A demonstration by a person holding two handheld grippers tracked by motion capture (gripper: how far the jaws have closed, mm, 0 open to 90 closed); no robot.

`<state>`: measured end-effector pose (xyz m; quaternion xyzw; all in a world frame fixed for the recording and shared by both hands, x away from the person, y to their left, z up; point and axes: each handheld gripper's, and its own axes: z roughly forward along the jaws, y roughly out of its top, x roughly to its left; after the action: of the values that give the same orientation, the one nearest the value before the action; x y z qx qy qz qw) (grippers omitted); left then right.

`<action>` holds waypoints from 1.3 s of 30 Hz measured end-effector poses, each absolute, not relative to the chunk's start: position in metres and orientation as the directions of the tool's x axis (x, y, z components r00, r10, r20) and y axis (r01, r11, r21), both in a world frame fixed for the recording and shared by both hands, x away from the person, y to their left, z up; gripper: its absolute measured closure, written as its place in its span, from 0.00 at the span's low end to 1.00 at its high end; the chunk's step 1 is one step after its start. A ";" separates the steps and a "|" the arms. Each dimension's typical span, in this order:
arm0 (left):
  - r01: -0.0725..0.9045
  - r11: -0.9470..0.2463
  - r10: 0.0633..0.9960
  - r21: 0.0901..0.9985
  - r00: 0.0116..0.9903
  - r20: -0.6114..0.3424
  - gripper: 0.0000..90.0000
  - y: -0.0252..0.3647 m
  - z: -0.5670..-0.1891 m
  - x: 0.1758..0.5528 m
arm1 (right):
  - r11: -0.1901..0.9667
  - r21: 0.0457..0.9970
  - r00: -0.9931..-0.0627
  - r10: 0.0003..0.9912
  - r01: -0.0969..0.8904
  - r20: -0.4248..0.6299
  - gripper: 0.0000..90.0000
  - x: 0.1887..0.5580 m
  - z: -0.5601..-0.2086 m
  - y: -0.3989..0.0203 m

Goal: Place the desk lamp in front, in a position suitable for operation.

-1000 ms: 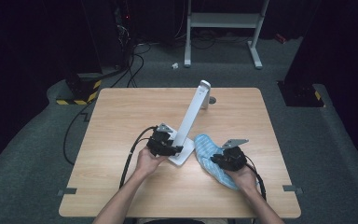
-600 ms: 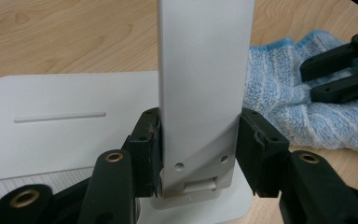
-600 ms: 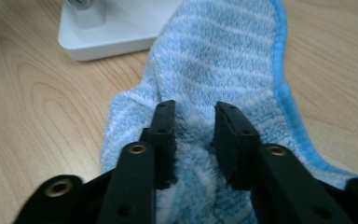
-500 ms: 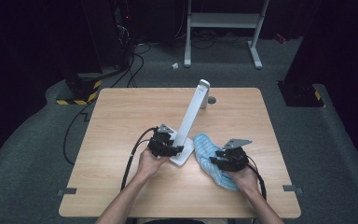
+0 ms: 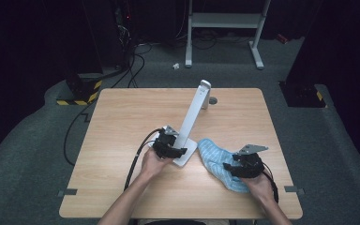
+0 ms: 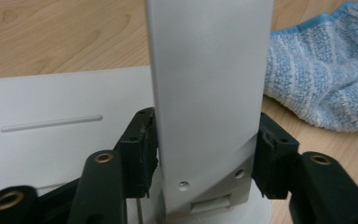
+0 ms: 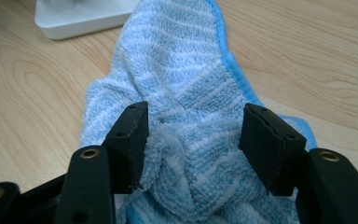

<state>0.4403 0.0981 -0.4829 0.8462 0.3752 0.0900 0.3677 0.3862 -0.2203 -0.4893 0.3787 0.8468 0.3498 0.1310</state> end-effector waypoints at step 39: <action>0.519 -0.313 0.702 0.796 0.690 -0.174 0.59 0.123 -0.479 0.433 | 0.431 0.697 -0.654 0.753 0.573 0.072 0.44 0.389 -0.488 -0.240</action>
<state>0.4331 0.1230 -0.4790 0.8037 0.3798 0.1028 0.4464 0.3894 -0.2403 -0.4884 0.3964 0.8364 0.3570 0.1260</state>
